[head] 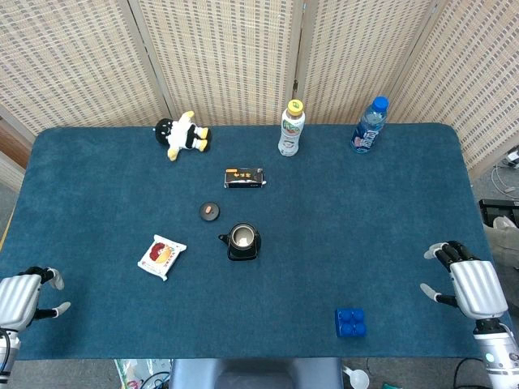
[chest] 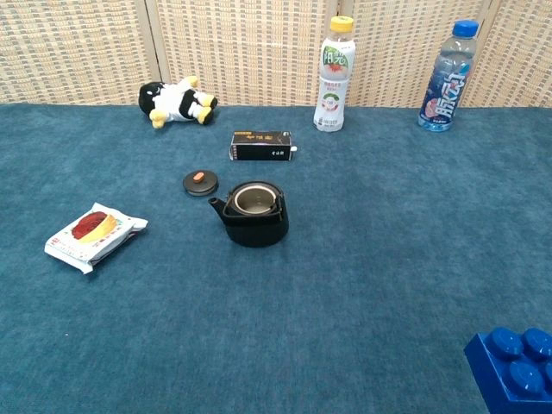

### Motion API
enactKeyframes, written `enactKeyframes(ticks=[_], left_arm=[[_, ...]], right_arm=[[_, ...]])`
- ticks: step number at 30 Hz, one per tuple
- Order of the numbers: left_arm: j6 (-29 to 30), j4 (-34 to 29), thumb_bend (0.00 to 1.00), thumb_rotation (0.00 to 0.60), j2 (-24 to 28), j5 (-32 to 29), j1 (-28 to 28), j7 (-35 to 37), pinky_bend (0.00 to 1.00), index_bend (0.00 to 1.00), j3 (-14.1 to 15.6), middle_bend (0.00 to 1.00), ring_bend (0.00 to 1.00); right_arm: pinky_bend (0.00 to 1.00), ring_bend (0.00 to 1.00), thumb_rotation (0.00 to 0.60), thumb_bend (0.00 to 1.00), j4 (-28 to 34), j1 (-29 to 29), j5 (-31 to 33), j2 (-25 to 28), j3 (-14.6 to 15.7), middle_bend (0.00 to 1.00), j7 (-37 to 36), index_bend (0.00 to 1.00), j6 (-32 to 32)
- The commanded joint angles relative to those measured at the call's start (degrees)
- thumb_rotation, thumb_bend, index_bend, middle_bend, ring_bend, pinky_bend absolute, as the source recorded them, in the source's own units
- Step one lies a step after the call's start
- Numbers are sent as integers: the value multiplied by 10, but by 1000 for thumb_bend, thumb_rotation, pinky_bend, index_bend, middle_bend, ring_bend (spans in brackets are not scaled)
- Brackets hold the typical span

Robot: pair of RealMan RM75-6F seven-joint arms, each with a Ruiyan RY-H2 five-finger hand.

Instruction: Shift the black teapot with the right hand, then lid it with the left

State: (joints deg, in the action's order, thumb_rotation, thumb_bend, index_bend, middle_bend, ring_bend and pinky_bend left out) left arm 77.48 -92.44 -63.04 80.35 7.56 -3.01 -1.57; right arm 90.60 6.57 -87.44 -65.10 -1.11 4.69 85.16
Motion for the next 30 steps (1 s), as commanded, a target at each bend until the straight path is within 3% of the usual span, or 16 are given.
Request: enactKeyframes(ticks=[1,14,23,30], left_arm=[[-1,0,106,600,0,0,0,0,477,576,0,533,377],[-5,3,106,600,-4,-7,0,-9,477,572,0,533,377],[-1,0,106,600,0,-6,-2,-4,477,570,0,533,377],[1,-2,106,600,4,-5,-3,2,477,570,0,533,377]], right_arm=[[558,243,600,71,-1,0,-1,-1,-1,349,0,404,-1],[557,243,600,73,12,13,-7,2,-6,349,-1,404,-25],[557,243,600,78,99,46,-17,32,-25,349,70,404,-53],[557,243,600,77,158,81,11,49,-44,349,128,404,-103]])
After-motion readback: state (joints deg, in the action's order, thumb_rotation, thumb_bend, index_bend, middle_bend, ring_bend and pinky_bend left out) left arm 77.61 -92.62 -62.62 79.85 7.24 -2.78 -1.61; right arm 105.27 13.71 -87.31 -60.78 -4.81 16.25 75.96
